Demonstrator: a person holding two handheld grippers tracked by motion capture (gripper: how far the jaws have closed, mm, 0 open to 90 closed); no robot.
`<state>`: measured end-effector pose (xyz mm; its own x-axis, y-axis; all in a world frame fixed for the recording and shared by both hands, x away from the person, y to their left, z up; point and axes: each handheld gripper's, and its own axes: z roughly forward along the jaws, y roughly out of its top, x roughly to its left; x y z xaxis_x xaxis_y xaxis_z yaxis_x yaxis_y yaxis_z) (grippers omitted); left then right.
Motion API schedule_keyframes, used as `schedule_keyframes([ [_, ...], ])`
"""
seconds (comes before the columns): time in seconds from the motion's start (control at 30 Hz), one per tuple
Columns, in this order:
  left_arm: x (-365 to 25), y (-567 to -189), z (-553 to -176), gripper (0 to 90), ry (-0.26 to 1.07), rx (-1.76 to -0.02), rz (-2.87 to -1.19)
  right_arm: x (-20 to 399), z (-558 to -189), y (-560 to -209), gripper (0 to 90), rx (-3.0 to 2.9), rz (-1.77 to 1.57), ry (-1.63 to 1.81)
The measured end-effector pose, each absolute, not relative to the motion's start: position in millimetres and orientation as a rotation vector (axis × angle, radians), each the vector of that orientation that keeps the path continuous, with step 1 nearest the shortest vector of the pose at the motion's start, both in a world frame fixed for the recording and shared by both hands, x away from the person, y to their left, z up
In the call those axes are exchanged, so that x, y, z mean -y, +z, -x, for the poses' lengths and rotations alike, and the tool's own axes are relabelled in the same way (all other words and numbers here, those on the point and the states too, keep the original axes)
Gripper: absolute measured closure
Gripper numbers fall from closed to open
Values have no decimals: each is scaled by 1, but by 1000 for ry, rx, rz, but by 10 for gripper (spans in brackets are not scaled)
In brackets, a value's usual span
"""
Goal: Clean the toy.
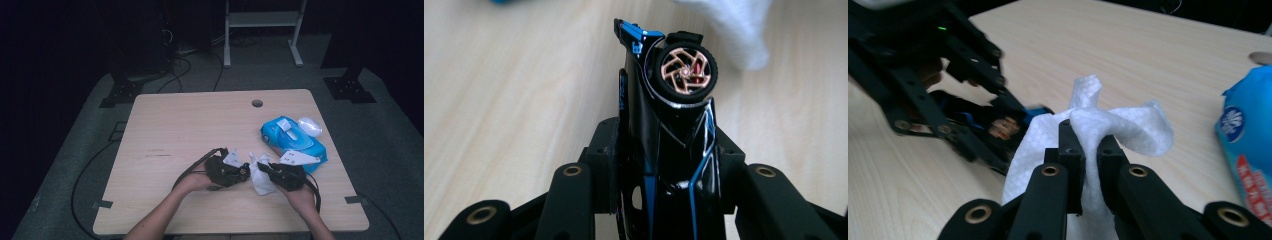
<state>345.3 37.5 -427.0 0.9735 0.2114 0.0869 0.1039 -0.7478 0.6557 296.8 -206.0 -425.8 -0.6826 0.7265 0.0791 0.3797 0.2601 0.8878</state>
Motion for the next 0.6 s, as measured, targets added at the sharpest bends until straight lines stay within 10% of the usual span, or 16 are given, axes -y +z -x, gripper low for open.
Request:
schedule_keyframes([
  [0.6, -80, -417, -311, 571, 226, -243, -2107, 166, -277, -394, 855, -2154, -797, 1595],
])
